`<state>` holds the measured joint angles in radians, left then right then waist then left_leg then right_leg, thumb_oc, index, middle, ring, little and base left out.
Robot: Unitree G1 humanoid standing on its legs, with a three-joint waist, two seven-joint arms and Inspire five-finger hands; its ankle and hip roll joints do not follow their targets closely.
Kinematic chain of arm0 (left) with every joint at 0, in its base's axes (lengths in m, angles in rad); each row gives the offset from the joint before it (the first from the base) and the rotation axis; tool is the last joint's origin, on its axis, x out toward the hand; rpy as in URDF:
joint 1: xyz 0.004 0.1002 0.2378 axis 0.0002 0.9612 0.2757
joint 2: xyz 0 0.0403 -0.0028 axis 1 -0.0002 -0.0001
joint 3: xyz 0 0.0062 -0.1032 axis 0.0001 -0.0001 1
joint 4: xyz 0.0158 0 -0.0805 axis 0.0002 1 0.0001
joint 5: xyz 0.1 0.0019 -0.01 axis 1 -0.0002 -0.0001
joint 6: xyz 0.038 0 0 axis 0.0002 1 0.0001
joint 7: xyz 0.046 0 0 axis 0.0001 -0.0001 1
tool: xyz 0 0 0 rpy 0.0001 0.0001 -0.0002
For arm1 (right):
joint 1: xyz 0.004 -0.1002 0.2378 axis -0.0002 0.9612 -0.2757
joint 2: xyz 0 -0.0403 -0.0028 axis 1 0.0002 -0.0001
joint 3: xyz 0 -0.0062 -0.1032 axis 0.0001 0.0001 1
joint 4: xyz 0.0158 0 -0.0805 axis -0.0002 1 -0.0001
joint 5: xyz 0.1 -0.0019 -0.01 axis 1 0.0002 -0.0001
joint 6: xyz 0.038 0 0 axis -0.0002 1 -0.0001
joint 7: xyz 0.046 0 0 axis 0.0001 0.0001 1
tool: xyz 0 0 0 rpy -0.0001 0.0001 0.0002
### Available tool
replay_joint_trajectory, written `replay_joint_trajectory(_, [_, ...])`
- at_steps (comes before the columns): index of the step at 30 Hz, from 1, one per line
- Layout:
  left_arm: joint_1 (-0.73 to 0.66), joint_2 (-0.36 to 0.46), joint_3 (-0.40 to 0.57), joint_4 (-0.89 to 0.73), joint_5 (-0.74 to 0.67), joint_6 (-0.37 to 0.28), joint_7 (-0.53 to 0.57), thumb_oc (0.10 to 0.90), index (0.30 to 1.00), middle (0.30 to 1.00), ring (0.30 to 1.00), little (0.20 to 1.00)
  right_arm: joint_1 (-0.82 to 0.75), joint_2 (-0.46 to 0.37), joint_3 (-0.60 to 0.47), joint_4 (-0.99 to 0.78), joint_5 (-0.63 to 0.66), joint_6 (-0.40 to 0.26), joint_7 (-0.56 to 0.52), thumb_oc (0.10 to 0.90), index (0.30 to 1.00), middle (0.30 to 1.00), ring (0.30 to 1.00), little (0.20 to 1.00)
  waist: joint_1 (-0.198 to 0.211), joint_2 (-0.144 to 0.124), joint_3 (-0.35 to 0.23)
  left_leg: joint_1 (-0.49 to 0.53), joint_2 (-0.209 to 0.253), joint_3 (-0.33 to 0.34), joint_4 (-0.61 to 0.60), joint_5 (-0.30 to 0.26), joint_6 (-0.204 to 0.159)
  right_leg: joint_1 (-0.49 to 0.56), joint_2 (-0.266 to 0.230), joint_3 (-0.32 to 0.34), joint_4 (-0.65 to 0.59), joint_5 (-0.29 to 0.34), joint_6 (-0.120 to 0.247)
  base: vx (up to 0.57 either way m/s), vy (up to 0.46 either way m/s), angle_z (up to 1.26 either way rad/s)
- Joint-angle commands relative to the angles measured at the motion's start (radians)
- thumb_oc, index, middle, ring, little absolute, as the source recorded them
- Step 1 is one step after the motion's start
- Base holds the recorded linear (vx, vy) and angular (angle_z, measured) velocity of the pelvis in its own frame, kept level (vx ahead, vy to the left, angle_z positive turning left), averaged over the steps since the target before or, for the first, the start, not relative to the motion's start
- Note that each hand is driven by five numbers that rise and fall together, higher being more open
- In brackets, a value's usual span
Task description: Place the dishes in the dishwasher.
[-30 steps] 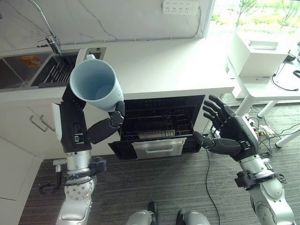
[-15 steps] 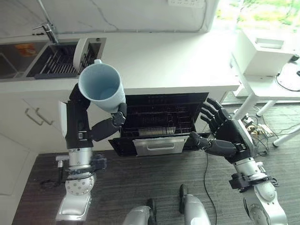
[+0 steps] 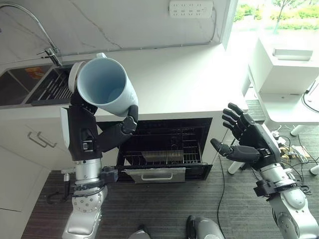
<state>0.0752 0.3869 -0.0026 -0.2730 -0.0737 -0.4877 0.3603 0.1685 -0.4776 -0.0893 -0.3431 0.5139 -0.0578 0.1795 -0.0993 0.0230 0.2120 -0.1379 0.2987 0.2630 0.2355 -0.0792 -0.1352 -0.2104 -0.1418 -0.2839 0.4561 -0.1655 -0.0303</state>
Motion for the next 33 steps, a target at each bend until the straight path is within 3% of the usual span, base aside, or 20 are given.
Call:
replay_joint_trajectory(1, [-0.084, 0.036, 0.047, -0.055, -0.009, -0.071, 0.103, 0.4, 0.3, 0.3, 0.3, 0.3, -0.089, 0.011, -0.026, -0.099, 0.037, -0.098, 0.012, 0.8, 0.9, 0.9, 0.9, 0.9, -0.008, -0.025, -0.048, 0.053, -0.073, -0.008, 0.065, -0.118, 0.019, 0.101, -0.042, 0.049, -0.156, -0.028, 0.159, 0.08, 0.283, -0.01])
replay_joint_trajectory(6, [-0.125, 0.056, 0.034, -0.002, 0.079, -0.075, 0.1, 0.4, 0.3, 0.3, 0.3, 0.3, -0.135, 0.068, 0.024, -0.105, 0.048, -0.104, 0.014, 0.8, 0.9, 0.9, 0.9, 0.9, 0.03, -0.071, -0.053, 0.071, -0.118, -0.048, 0.065, -0.168, 0.046, 0.085, -0.099, 0.008, -0.156, 0.034, 0.212, 0.08, 0.105, 0.18])
replay_joint_trajectory(9, [-0.18, 0.086, -0.007, 0.058, 0.284, -0.028, 0.247, 0.4, 0.3, 0.3, 0.3, 0.3, -0.207, 0.06, 0.06, -0.102, 0.083, -0.097, -0.003, 0.8, 0.9, 0.9, 0.9, 0.9, 0.049, -0.091, -0.053, 0.075, -0.138, -0.055, 0.065, -0.192, 0.072, 0.074, -0.104, 0.01, -0.156, 0.049, 0.22, 0.05, 0.037, 0.23])
replay_joint_trajectory(12, [-0.239, 0.113, -0.071, 0.094, 0.435, 0.024, 0.314, 0.4, 0.3, 0.3, 0.3, 0.3, -0.26, 0.046, 0.095, -0.101, 0.138, -0.092, -0.022, 0.8, 0.9, 0.9, 0.9, 0.9, 0.063, -0.099, -0.059, 0.077, -0.138, -0.059, 0.065, -0.199, 0.078, 0.083, -0.102, 0.006, -0.156, 0.048, 0.224, 0.04, -0.028, 0.0])
replay_joint_trajectory(20, [-0.315, 0.137, -0.179, 0.182, 0.581, 0.081, 0.4, 0.4, 0.3, 0.3, 0.3, 0.3, -0.33, 0.016, 0.15, -0.108, 0.197, -0.06, -0.018, 0.8, 0.9, 0.9, 0.9, 0.9, 0.075, -0.101, -0.081, 0.092, -0.134, -0.06, 0.065, -0.207, 0.077, 0.105, -0.094, 0.007, -0.156, 0.036, 0.224, 0.02, -0.034, -0.09])
replay_joint_trajectory(33, [-0.344, 0.092, -0.276, 0.219, 0.569, 0.081, 0.426, 0.4, 0.3, 0.3, 0.3, 0.3, -0.379, 0.064, 0.22, -0.113, 0.165, -0.042, -0.059, 0.8, 0.9, 0.9, 0.9, 0.9, 0.074, -0.088, -0.1, 0.111, -0.138, -0.057, 0.065, -0.215, 0.076, 0.122, -0.084, 0.017, -0.156, 0.02, 0.212, 0.01, -0.008, 0.0])
